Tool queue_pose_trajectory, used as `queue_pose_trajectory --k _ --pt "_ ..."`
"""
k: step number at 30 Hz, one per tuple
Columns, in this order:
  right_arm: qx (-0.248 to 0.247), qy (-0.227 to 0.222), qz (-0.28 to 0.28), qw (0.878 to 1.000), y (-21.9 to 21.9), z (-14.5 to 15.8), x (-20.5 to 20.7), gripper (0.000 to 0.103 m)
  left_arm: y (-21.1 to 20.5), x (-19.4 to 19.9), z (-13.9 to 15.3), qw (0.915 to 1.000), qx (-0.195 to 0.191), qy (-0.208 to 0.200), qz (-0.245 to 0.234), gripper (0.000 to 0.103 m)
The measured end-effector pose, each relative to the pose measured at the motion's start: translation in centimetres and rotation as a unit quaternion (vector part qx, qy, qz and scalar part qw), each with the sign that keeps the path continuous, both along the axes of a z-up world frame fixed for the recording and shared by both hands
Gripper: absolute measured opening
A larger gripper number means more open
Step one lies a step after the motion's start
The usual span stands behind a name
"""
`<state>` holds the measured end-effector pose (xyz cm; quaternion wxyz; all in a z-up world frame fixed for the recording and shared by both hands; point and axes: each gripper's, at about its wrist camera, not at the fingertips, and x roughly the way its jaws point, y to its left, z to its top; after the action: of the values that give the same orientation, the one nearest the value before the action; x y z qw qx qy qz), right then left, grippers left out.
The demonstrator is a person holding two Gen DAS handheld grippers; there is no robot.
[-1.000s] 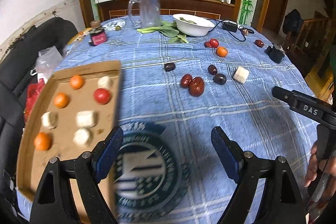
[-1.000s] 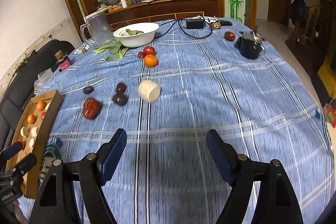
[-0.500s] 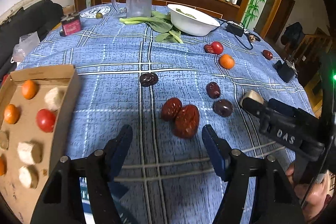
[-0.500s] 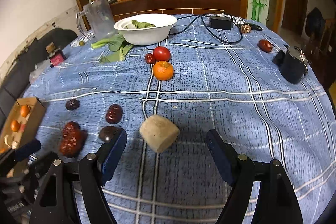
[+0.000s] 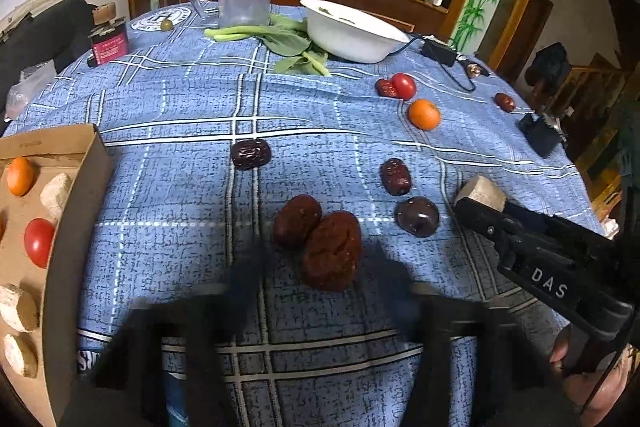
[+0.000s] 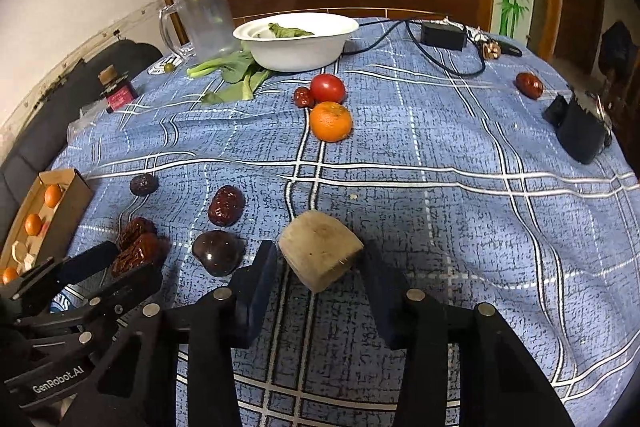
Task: Organize fruits
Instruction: 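Grasp a red date with the left gripper while the right gripper grasps a beige cube, then carry the red date and beige cube over the cardboard tray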
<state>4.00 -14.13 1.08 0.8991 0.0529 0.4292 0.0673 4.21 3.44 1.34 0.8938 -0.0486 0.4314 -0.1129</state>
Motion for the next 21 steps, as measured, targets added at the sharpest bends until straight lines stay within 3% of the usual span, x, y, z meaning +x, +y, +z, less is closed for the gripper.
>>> queue_pose_trajectory --k 7,14,21 --pt "0.033 -0.002 -0.011 0.999 -0.9 0.1 -0.7 0.041 0.3 -0.7 0.3 0.9995 -0.021 -0.017 -0.017 0.028" --pt "0.072 -0.006 -0.017 0.997 -1.9 0.0 -0.7 0.04 1.0 0.0 -0.3 0.9983 -0.055 0.004 -0.02 0.028" --pt "0.081 -0.019 -0.031 0.996 -2.4 0.2 -0.9 0.039 1.1 -0.9 0.0 0.9989 -0.045 0.009 -0.004 0.028"
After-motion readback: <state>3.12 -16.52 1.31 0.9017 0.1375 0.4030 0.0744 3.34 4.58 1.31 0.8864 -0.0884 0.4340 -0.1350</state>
